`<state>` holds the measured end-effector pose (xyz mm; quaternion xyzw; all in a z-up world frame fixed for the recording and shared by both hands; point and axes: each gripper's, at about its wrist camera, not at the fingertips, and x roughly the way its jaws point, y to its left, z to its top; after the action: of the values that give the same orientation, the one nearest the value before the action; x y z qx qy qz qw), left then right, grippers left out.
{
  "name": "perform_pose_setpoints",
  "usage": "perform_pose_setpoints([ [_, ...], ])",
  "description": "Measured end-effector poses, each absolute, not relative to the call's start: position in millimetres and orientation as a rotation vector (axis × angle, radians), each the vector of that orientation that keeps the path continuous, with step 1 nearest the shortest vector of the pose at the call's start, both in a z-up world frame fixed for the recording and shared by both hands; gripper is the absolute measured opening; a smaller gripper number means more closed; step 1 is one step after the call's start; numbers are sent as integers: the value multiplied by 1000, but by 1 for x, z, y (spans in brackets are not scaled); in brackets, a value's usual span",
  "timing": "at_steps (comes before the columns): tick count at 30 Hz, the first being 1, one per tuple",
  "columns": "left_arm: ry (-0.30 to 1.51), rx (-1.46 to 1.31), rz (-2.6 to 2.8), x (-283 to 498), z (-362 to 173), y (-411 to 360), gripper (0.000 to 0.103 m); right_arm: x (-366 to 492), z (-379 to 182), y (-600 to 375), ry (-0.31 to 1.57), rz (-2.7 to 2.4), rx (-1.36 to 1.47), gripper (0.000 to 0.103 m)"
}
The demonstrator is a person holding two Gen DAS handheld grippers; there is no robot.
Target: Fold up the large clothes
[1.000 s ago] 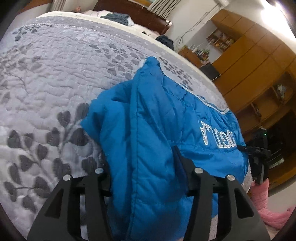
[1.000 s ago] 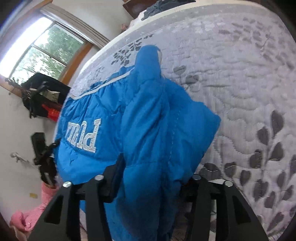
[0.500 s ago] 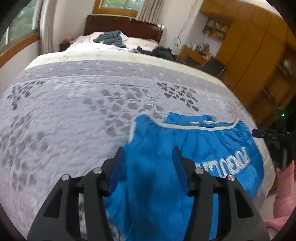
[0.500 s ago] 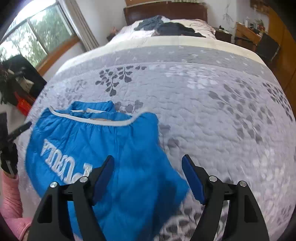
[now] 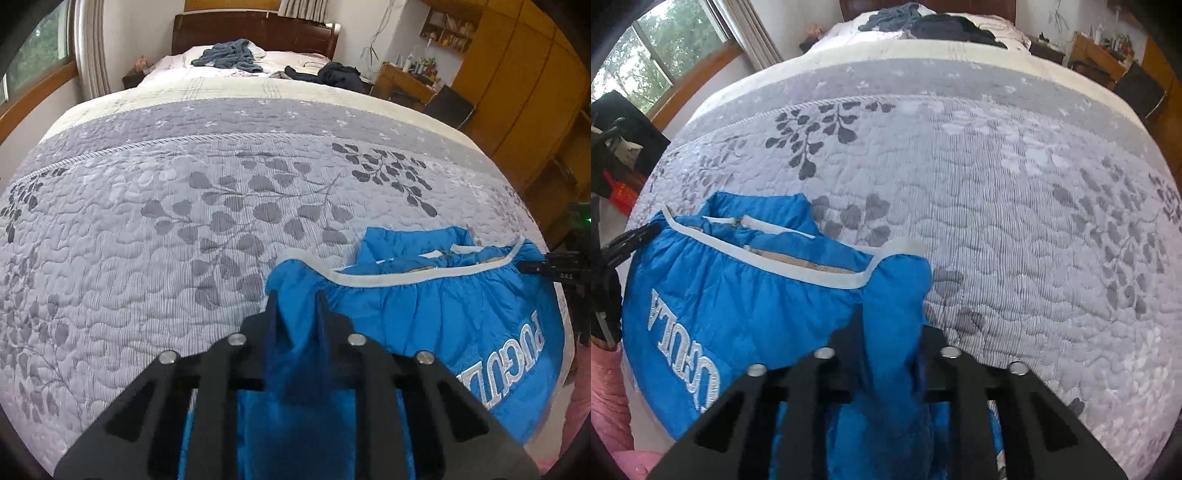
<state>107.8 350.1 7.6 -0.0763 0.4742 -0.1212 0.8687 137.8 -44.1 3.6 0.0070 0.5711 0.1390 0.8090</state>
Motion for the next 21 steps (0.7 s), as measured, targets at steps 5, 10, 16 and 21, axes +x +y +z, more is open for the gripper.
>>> perform_pose_setpoints([
  [5, 899, -210, -264, 97, 36, 356, 11, 132, 33, -51, 1152, 314, 57, 13],
  [10, 927, -153, -236, 104, 22, 350, 11, 140, 24, -54, 1163, 304, 66, 13],
  [16, 992, -167, -228, 110, -17, 355, 14, 151, -22, -55, 1230, 299, 88, 18],
  [21, 997, -137, -202, 109, -17, 352, 21, 147, -24, -54, 1210, 284, 76, 24],
])
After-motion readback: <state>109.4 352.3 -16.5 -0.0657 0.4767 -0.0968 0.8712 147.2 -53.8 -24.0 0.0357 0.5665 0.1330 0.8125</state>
